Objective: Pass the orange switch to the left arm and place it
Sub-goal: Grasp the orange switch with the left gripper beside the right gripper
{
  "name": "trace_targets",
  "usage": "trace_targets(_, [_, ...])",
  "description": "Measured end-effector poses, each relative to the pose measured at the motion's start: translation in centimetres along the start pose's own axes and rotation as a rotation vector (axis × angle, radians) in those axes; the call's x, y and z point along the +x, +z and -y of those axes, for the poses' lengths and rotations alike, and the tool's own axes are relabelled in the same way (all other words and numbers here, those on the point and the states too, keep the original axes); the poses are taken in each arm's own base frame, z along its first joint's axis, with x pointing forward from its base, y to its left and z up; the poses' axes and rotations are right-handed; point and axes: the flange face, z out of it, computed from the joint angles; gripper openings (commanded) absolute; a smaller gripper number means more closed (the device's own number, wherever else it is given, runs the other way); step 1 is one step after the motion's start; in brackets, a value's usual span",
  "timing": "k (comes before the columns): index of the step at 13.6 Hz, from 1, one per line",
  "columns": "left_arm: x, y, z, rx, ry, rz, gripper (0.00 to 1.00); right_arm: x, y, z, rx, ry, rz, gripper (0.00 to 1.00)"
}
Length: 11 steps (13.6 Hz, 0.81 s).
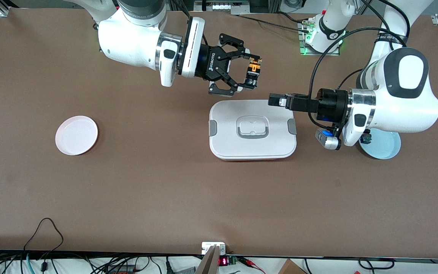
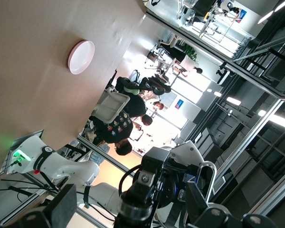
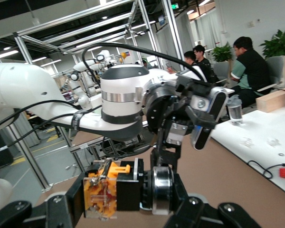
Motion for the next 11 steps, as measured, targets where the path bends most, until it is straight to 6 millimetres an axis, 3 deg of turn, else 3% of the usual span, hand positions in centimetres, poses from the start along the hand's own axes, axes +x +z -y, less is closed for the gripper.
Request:
trace_targets(6, [-5.0,1.1,-1.9,0.021,0.018,0.007,1.00,-1.0,0.8,-0.2,0.062,-0.021,0.005,0.00])
trace_targets(8, [-5.6,1.1,-1.1,0.027,0.049,0.005,1.00,-1.0,0.8,-0.3,0.067,-0.019,0.000,0.00])
trace_targets(11, [-4.9,1.2,1.3,0.035,0.106,0.006,1.00,-0.9,0.8,-0.2,0.071,-0.017,-0.006,0.00])
